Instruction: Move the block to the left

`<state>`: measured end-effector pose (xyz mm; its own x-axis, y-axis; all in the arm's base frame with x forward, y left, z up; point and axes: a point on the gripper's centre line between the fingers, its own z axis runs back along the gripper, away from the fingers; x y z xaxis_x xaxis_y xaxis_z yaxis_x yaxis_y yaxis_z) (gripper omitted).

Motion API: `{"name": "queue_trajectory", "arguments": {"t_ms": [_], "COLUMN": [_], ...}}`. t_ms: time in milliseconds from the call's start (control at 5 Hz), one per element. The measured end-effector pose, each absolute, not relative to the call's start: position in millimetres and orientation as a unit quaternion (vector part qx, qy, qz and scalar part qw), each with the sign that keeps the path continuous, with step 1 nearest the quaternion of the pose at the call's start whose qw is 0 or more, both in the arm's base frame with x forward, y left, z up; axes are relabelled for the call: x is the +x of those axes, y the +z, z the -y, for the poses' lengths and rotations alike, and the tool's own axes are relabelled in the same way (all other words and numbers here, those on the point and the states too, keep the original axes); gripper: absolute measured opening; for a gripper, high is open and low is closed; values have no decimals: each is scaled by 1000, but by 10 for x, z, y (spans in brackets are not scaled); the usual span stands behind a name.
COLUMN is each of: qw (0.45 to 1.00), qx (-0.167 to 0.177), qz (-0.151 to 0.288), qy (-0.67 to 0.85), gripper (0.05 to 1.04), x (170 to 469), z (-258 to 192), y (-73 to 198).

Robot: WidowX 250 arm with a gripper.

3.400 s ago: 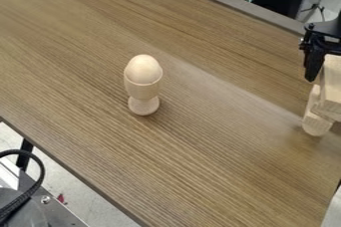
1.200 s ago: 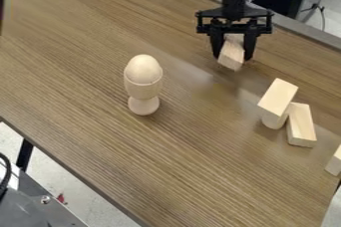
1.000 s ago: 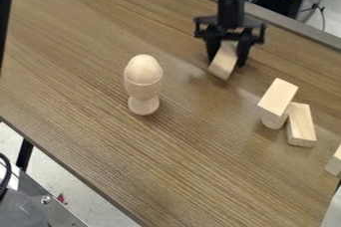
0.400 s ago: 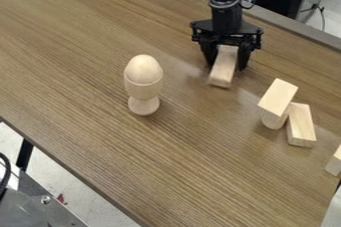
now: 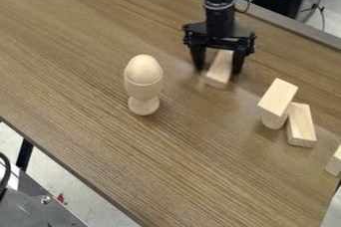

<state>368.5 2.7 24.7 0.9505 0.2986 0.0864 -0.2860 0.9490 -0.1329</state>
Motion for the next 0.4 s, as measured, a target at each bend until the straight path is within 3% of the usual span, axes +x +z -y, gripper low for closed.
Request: {"name": "queue_trajectory", "arguments": {"t_ms": [400], "qw": [979], "qx": [-21], "qz": [98], "qy": [177], "gripper": [992], "x": [3573], "z": [61], "y": [830]}}
